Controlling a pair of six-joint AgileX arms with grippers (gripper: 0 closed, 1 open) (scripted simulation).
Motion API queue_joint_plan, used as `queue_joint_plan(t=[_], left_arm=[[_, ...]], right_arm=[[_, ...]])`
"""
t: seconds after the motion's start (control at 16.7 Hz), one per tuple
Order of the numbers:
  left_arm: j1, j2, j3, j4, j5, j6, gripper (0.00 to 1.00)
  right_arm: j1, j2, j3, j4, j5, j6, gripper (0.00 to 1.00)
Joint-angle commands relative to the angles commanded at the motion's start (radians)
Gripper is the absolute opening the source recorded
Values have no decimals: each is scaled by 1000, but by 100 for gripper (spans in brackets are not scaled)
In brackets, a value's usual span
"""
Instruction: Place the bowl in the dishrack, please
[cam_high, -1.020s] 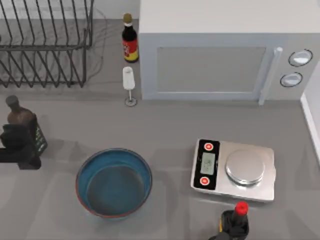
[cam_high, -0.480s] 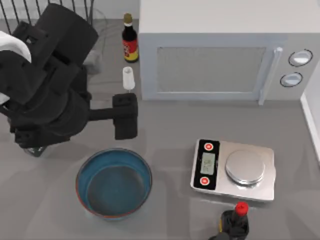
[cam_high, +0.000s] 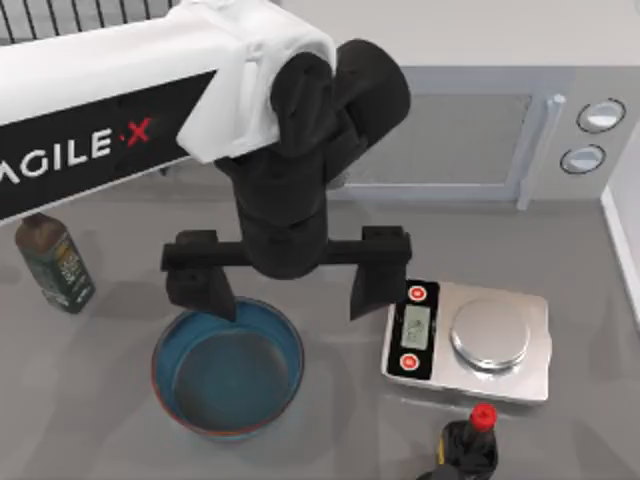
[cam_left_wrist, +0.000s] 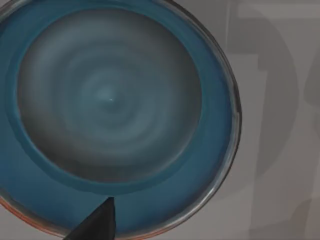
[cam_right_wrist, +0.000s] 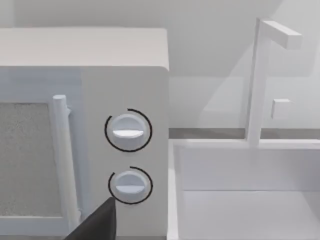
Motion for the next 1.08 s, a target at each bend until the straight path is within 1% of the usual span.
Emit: queue_joint_plan(t=[0.18,0.54,0.66,0.9,1.08], left_arm=[[-17,37,35,-25,1,-17,100],[-22,27,16,-10,1,-24,100],[-37,17,-42,42,1,-38,100],[-40,69,-198,228,0,-39,100],[-27,120,-240,324,1,-27,100]], right_arm=[[0,0,0,0,0,0,100],[0,0,0,0,0,0,100],[0,0,0,0,0,0,100],[0,0,0,0,0,0,100],[0,0,0,0,0,0,100]])
